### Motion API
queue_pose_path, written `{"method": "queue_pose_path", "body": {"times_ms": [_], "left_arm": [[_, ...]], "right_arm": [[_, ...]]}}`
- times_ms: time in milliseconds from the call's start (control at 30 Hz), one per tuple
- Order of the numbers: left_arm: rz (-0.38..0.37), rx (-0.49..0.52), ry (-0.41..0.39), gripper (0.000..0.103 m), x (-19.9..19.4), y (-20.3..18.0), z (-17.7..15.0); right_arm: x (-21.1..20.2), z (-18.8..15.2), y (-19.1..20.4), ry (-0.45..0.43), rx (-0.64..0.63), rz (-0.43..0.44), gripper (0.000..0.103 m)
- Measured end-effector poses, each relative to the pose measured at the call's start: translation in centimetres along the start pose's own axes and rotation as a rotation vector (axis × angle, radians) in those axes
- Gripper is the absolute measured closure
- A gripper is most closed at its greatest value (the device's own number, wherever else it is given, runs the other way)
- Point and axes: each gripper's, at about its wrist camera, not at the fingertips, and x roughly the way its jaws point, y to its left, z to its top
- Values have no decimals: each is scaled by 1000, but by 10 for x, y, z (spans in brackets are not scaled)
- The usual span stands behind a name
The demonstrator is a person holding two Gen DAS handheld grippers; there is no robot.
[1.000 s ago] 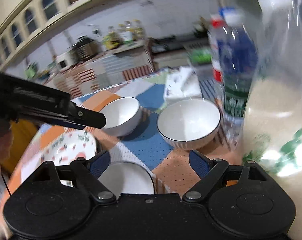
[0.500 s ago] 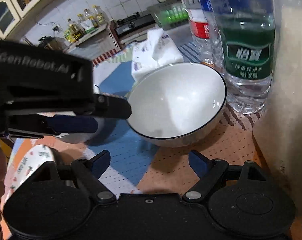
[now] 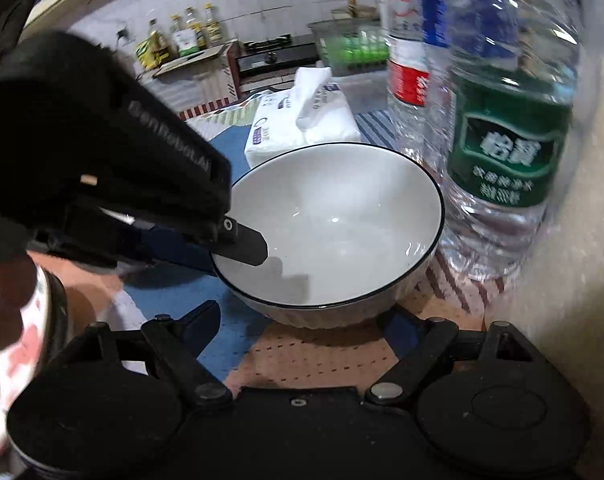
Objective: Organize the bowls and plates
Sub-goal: 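Lift the white bowl with both grippers and carry it toward the bowl by the tissue box, then lower the held bowl into the other white bowl with both grippers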
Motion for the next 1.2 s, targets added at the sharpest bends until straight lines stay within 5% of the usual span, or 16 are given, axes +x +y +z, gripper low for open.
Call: {"method": "queue_pose_path", "body": {"times_ms": [433, 867, 1200], "left_arm": [[-21, -22, -4, 92, -45, 11, -6], [26, 31, -47, 91, -144, -9, -40], [40, 8, -1, 91, -165, -1, -86]], "right_arm": [[-17, -6, 27, -111, -163, -85, 15], [-102, -12, 52, -214, -326, 5, 11], [-141, -54, 60, -228, -447, 43, 9]]}}
